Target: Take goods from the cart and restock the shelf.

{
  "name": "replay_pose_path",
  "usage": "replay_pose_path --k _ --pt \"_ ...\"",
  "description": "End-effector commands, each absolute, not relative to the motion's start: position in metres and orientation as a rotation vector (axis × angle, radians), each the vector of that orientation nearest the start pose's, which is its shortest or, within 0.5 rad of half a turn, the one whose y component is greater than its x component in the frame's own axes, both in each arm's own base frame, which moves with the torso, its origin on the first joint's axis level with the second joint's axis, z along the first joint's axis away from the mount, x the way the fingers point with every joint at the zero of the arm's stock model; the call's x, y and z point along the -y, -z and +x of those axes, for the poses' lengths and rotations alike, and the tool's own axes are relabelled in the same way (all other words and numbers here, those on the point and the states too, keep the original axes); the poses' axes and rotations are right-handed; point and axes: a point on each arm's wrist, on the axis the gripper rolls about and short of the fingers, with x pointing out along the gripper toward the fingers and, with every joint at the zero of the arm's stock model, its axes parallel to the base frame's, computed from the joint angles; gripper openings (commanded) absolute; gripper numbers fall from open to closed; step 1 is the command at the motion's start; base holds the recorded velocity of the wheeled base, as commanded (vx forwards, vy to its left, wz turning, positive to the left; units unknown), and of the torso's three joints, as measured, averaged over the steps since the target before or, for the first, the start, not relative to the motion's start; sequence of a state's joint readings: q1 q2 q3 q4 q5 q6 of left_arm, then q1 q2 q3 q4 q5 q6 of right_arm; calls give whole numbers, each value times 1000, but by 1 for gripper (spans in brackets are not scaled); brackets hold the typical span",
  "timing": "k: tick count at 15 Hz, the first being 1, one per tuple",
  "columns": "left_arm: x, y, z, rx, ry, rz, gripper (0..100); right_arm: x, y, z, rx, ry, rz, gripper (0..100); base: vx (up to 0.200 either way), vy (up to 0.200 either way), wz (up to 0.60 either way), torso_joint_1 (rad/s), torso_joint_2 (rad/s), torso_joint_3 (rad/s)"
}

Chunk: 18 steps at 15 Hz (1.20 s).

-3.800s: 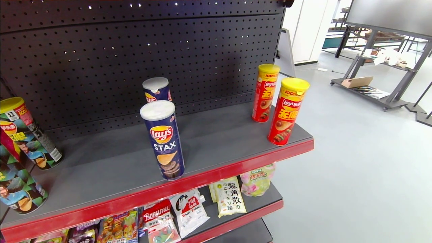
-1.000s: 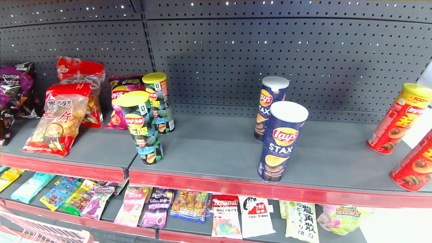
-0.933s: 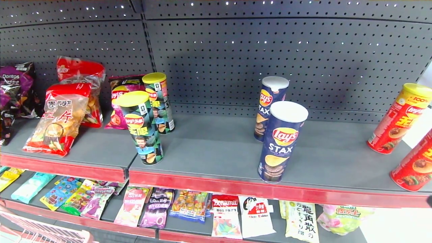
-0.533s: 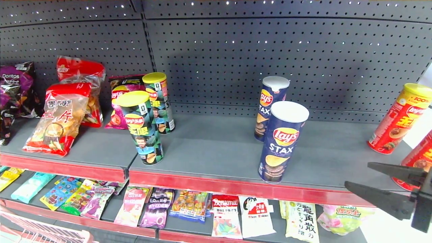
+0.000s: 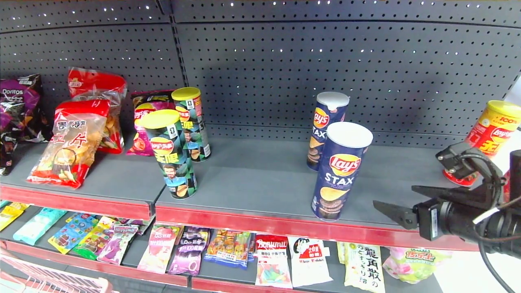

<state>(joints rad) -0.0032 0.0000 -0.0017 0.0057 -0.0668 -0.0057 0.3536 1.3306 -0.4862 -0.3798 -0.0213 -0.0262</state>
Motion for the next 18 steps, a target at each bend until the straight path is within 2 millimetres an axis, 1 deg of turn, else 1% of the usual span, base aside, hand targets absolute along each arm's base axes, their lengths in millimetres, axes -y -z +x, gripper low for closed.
replay_pose_path --k 1,4,7,10,11,18 --pt "1 -75 -23 -6 71 -6 100 -69 -153 193 -503 -326 -139 100 0 0 0 0 0 0" --pt "1 -75 -23 -6 69 -6 100 -69 -144 200 -528 -325 -193 100 0 0 0 0 0 0" --pt "1 -75 -23 -6 71 -6 100 -71 -136 209 -562 -257 -246 100 0 0 0 0 0 0" --pt "1 -75 -23 -6 72 -6 100 -79 -133 217 -571 -268 -267 100 0 0 0 0 0 0" --pt "1 -75 -23 -6 71 -6 100 -85 -132 220 -572 -289 -275 100 0 0 0 0 0 0" --pt "1 -75 -23 -6 69 -6 100 -95 -130 233 -564 -304 -279 100 0 0 0 0 0 0"
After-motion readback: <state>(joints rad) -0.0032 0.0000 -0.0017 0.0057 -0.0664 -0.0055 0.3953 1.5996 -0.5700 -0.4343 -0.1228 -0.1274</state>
